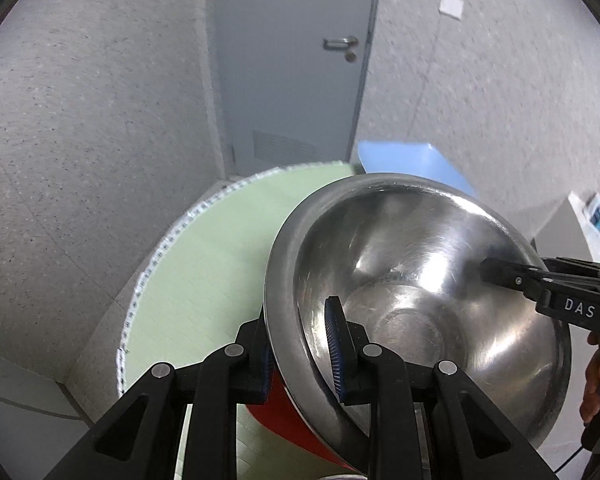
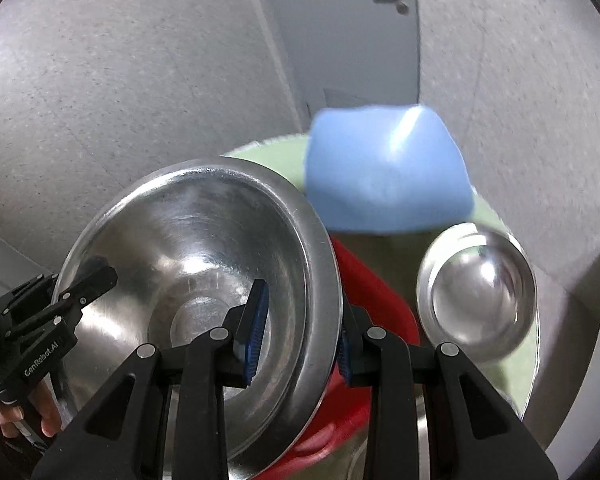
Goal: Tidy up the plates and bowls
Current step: 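Lower the large steel bowl into the red basin and open both grippers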
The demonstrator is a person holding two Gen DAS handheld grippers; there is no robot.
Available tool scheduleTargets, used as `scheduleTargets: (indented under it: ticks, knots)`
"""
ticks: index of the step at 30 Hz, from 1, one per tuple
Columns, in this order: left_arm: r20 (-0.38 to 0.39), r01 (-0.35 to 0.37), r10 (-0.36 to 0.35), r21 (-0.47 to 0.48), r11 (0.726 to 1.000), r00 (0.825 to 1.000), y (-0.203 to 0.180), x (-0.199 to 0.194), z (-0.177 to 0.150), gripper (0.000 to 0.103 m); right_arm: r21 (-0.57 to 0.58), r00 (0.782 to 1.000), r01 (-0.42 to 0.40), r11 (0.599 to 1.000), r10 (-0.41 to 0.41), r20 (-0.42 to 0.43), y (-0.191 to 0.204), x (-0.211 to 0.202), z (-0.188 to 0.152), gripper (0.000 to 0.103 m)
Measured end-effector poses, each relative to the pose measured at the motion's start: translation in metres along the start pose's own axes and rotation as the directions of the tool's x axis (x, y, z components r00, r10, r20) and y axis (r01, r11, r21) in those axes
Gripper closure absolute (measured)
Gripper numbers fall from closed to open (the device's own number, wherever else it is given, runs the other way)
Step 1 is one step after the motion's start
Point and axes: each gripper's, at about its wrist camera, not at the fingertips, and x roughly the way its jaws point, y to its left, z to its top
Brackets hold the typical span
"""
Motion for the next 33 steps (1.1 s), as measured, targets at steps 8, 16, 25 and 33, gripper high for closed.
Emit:
scheduleTargets:
  ticks: [8,16,25,33]
  knots:
    - [-0.076,-0.011,0.014,0.036,0.999,0.997,0.007,0.024,0.020,0.084,0.036,0.998,-0.004,0.999,0.006,-0.058,-0.019,0.018,-0.013,0.073]
    - [-0.152,-0.036,0.045,0.058,0.998,0.987,-0.015,0.082,0.063,0.084,0.031,0.995,-0.001,1.000,0.004,-0.103,-0.028,0.034,-0.013,0.073]
    - [-0.209,-0.022,0.035,0.067,0.998,0.977,-0.018,0.109,0.064,0.083,-0.003,0.992,0.022,1.000,-0.022,-0.121,-0.027,0.040,-0.013,0.070]
    - [-0.205,-0.010,0.019,0.043,0.999,0.979,-0.014,0.110,0.065,0.075,-0.016,0.989,0.012,1.000,-0.014,-0.150,-0.023,0.044,-0.013,0.063]
